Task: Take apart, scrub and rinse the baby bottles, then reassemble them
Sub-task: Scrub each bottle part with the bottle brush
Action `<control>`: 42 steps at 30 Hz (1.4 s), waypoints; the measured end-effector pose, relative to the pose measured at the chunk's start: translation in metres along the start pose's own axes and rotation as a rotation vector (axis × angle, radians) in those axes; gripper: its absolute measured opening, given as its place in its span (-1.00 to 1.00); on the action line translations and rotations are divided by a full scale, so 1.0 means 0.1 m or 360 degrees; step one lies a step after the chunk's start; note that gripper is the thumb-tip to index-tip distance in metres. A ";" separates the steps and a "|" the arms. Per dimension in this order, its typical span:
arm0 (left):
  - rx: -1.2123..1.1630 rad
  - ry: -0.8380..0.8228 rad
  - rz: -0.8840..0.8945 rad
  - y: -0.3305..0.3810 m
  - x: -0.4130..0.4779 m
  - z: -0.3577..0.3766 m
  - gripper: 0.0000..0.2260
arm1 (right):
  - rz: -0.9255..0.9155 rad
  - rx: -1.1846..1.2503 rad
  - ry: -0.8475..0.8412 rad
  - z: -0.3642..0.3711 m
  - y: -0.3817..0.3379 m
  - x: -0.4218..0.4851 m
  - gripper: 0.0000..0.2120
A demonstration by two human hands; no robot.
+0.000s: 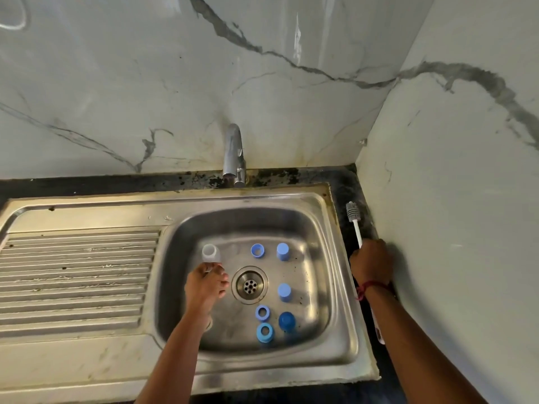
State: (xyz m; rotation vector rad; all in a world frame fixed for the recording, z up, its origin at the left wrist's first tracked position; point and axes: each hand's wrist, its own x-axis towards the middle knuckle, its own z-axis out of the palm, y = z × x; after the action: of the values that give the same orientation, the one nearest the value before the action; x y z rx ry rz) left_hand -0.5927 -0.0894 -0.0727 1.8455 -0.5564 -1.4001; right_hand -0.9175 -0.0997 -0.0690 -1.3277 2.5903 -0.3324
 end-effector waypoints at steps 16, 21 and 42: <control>-0.0464 -0.0116 -0.0265 0.11 0.07 -0.41 -0.94 | 0.0545 0.1970 -0.0824 -0.15 -0.69 -0.89 -0.89; -0.0555 -0.0117 -0.0270 0.17 0.08 -0.58 -0.89 | 0.0629 0.1929 -0.0981 0.04 -0.88 -1.18 -0.86; 0.0147 0.0047 -0.0127 0.13 0.81 -0.47 -0.84 | 0.0549 0.1283 -0.1103 0.32 -1.14 -1.27 -0.95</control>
State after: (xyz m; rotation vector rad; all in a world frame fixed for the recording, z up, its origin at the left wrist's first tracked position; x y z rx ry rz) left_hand -0.5214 -0.1419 -0.1073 1.9780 -0.5462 -1.4175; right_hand -0.7486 -0.0641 -0.0551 -0.5514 1.7404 -0.6255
